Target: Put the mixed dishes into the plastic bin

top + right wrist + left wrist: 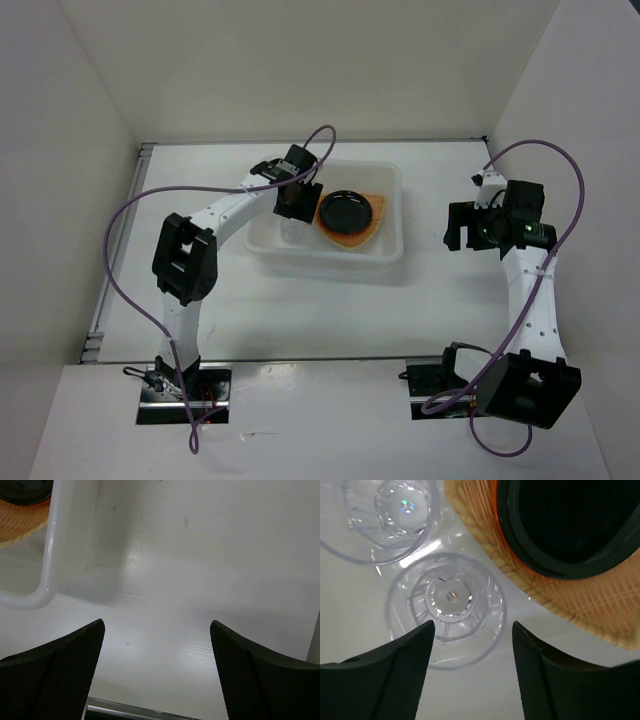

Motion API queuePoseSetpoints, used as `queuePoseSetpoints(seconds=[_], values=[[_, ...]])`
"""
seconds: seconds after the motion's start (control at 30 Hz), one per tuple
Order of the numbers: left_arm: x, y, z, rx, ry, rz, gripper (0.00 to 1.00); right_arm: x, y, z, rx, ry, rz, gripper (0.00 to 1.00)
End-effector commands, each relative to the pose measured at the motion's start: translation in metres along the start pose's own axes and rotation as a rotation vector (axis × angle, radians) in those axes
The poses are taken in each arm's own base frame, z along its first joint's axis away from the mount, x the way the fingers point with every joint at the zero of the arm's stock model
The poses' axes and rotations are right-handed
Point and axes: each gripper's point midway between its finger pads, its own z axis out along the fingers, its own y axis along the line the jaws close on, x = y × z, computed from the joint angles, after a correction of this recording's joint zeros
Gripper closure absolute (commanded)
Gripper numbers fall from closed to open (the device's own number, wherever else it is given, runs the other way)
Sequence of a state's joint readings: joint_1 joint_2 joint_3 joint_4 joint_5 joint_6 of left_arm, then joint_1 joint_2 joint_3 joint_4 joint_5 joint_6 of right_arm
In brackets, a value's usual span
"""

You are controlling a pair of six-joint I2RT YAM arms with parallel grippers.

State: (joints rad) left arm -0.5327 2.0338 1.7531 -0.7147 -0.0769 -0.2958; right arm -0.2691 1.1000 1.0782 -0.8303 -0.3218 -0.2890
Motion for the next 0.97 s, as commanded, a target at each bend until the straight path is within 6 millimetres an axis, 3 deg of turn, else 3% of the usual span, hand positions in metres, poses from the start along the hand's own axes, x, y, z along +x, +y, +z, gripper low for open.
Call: queuePoseSetpoints(seconds=[0.0,0.1,0.2,0.3,0.33,0.37,0.4,0.43,0.47,0.5,0.53,0.57,0.6,0.67,0.7,0.77,0.83,0.87,0.9,0.93], values=[[-0.025,0.007,-0.008,-0.068,-0.07,-0.023,0.26,-0.008,0.001,-0.004,0.001,-0.044,-0.024,0.1],[-0.043,0.005,-0.033,-0.079,-0.144,-0.032,0.09,-0.008,0.001,-0.004,0.001,-0.044,-0.024,0.08],[-0.061,0.006,-0.068,-0.089,-0.206,-0.084,0.07,-0.008,0.001,-0.004,0.001,-0.044,-0.024,0.05],[-0.09,0.014,-0.137,-0.103,-0.39,-0.188,0.04,-0.008,0.001,-0.004,0.001,-0.044,-0.024,0.02],[-0.099,0.017,-0.187,-0.06,-0.5,-0.227,0.02,-0.009,0.001,-0.006,0.003,-0.052,-0.027,0.02],[-0.114,0.026,-0.215,-0.021,-0.608,-0.273,0.0,-0.009,0.001,-0.006,0.003,-0.052,-0.027,0.02],[-0.115,0.031,-0.237,0.018,-0.672,-0.309,0.0,-0.009,0.001,-0.006,0.003,-0.052,-0.027,0.02],[-0.096,0.037,-0.263,0.059,-0.724,-0.325,0.0,-0.009,0.001,-0.006,0.003,-0.052,-0.027,0.02],[-0.099,0.052,-0.282,0.064,-0.816,-0.351,0.0,-0.009,0.001,-0.006,0.004,-0.052,-0.036,0.02],[-0.089,0.058,-0.29,0.059,-0.847,-0.325,0.0,-0.009,0.001,-0.006,0.004,-0.052,-0.036,0.02],[-0.065,0.065,-0.297,0.058,-0.877,-0.308,0.0,-0.009,0.001,-0.006,0.004,-0.052,-0.036,0.02],[-0.052,0.071,-0.296,0.042,-0.875,-0.305,0.0,-0.009,0.001,-0.006,0.004,-0.052,-0.036,0.02],[-0.037,0.08,-0.31,0.024,-0.901,-0.31,0.0,-0.009,0.003,-0.005,-0.003,-0.052,-0.042,0.02],[-0.004,0.089,-0.291,-0.022,-0.815,-0.313,0.0,-0.011,0.003,-0.005,-0.001,-0.06,-0.045,0.02],[0.009,0.094,-0.301,-0.032,-0.829,-0.323,0.0,-0.011,0.003,-0.005,-0.001,-0.06,-0.045,0.02],[0.03,0.103,-0.301,-0.067,-0.812,-0.339,0.0,-0.011,0.003,-0.005,-0.001,-0.06,-0.045,0.02],[0.049,0.106,-0.312,-0.077,-0.856,-0.347,0.0,-0.012,0.005,-0.007,-0.011,-0.06,-0.055,0.02],[0.058,0.109,-0.328,-0.082,-0.913,-0.367,0.0,-0.014,0.005,-0.01,-0.009,-0.07,-0.059,0.02],[0.065,0.112,-0.328,-0.098,-0.92,-0.363,0.0,-0.013,0.003,-0.01,0.007,-0.066,-0.058,0.02],[0.073,0.117,-0.345,-0.115,-0.985,-0.37,0.0,-0.015,0.001,-0.01,0.018,-0.072,-0.047,0.02]])
